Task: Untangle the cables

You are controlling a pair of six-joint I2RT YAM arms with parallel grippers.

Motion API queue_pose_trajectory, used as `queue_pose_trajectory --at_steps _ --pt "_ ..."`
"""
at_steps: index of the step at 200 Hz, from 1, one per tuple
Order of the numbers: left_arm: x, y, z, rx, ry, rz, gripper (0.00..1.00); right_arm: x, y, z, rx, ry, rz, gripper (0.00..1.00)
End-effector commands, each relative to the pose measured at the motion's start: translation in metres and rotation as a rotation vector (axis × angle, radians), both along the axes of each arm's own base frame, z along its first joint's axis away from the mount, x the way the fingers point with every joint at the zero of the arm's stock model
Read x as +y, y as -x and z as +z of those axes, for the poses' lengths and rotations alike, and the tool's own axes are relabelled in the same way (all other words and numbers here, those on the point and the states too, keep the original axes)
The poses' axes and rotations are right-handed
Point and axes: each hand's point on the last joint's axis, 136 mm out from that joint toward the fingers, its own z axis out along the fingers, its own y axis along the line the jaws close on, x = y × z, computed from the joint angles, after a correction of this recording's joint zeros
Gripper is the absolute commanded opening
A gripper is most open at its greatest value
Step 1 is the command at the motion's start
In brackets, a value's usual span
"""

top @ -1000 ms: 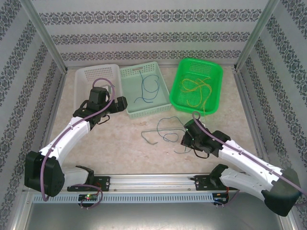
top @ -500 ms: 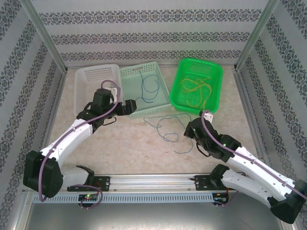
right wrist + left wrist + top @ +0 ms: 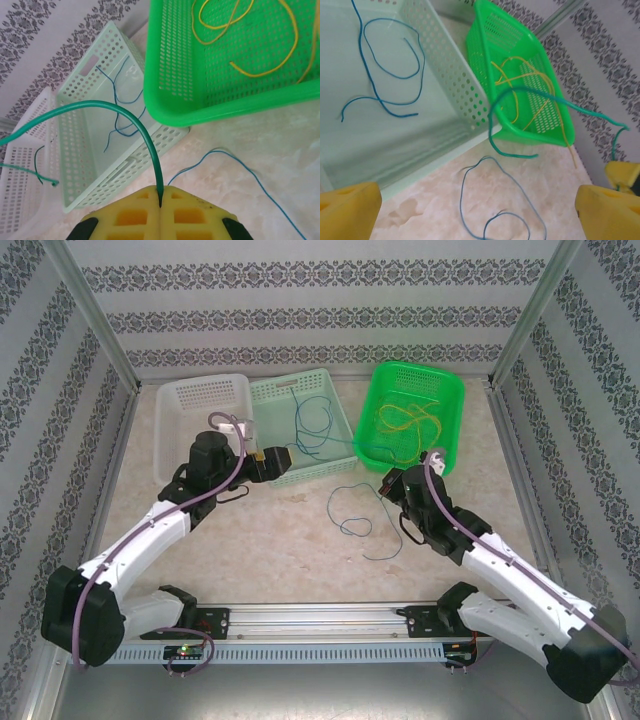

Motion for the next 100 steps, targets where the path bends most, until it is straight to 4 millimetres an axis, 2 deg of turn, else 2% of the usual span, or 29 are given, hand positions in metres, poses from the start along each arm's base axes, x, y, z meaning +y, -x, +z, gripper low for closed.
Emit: queue_pose_trajectory --at_steps 1,29,65,100 --pt "-0.003 -0.001 0.021 -0.069 0.083 0.03 1.0 0.01 -0.012 0.029 -0.067 -0.128 -0.012 0.0" --pt "-0.005 0.001 0.022 -0.077 0.075 0.026 1.0 0.019 -0.017 0.036 -0.078 -0.193 -0.002 0.0" --pt "-0.012 -0.002 0.014 -0.039 0.065 0.009 1.0 0.028 -0.018 0.042 -0.082 -0.257 0.017 0.0" --pt "-0.02 -0.003 0.018 -0.058 0.069 -0.003 0.98 0.033 -0.017 0.046 -0.084 -0.302 0.024 0.0"
